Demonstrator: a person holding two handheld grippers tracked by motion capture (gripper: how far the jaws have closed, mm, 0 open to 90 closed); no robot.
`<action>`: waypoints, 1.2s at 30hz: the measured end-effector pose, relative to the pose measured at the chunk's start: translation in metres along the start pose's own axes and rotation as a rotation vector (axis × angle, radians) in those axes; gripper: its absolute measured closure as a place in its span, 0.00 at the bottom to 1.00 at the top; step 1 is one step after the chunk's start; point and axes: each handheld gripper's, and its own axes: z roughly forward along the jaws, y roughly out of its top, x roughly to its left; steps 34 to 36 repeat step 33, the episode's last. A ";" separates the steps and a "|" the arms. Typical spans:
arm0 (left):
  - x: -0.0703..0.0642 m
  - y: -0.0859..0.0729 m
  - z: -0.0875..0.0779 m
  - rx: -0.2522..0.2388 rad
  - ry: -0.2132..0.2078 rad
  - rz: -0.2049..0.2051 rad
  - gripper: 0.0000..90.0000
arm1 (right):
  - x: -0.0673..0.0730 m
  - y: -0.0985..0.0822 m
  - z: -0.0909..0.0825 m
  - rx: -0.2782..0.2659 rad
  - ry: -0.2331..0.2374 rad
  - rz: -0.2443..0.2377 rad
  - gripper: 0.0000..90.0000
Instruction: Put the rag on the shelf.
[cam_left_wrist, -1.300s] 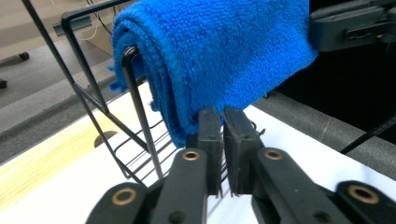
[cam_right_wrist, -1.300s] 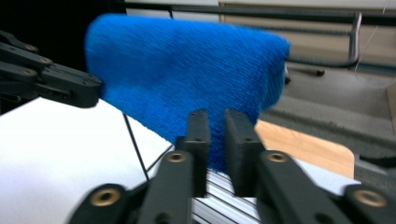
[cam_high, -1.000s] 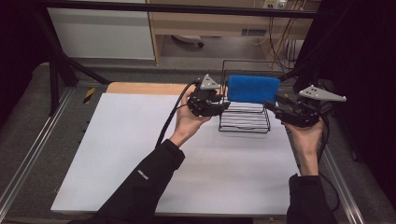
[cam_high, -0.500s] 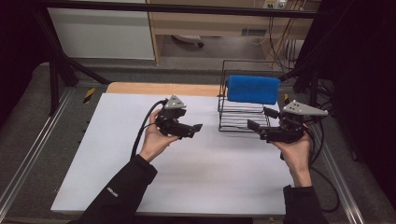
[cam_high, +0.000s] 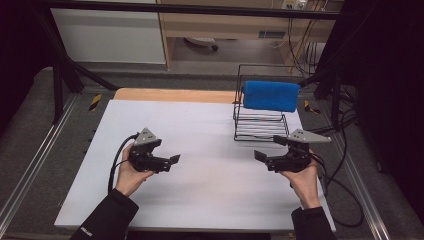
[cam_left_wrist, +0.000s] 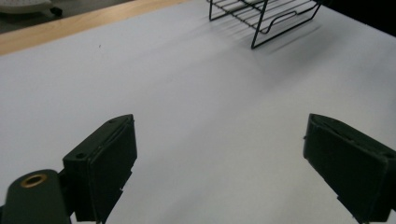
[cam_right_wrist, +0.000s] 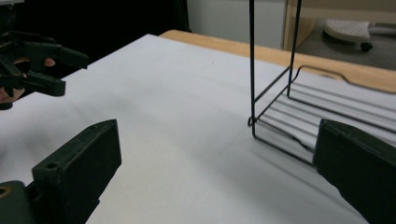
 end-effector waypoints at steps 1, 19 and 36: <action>0.002 -0.007 -0.002 0.004 0.000 0.000 0.11 | -0.001 -0.006 0.001 0.003 0.002 0.004 0.02; 0.027 -0.077 -0.030 0.044 0.027 -0.026 0.11 | -0.020 -0.082 -0.004 0.117 0.041 0.036 0.01; 0.031 -0.085 -0.031 0.040 0.018 -0.058 0.11 | -0.026 -0.094 -0.001 0.163 0.037 0.027 0.01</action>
